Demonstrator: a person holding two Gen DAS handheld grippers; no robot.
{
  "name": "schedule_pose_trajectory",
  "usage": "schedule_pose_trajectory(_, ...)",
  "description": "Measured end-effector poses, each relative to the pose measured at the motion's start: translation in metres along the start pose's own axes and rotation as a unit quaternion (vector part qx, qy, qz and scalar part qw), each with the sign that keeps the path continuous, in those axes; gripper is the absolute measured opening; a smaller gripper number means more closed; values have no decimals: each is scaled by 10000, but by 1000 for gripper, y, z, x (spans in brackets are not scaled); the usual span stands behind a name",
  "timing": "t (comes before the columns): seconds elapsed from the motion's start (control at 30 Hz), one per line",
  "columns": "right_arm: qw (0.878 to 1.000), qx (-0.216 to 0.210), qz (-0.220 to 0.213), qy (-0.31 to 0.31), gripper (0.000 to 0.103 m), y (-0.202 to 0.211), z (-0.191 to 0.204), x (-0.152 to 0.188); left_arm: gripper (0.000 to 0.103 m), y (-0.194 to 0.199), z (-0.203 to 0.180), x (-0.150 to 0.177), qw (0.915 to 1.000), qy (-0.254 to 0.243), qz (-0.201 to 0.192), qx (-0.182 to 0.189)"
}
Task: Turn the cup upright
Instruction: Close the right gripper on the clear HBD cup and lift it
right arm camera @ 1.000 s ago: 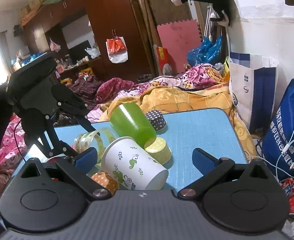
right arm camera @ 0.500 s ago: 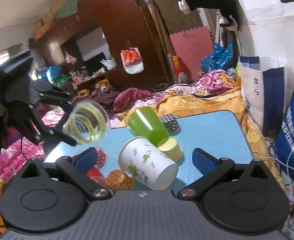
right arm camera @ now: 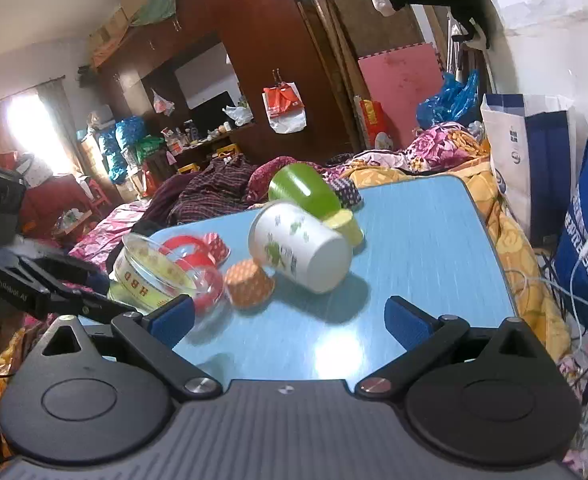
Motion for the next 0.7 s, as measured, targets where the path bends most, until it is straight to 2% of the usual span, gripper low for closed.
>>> schedule_pose_trajectory(0.13, 9999, -30, 21, -154, 102, 5, -3, 7, 62, -18, 0, 21, 9985, 536, 28, -73)
schedule_pose_trajectory(0.43, 9989, -63, 330, -340, 102, -1, 16, 23, 64, -29, 3, 27, 9934, 1098, -335, 40)
schedule_pose_trajectory(0.57, 9965, -121, 503, -651, 102, -8, 23, 21, 70, -28, 4, 28, 9927, 1101, -468, 124)
schedule_pose_trajectory(0.7, 9899, -207, 729, -1194, 102, -14, 23, 25, 72, -25, 4, 36, 9926, 990, -525, 457)
Point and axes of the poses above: each gripper's, at about its wrist camera, not at the fingertips, and y roughly against the way its jaws point, z to its left, x to its underside, the point moved 10 cm from there along -y, roughly the way its jaws point, and after that the axes turned 10 degrees about x, right-handed, at the moved point
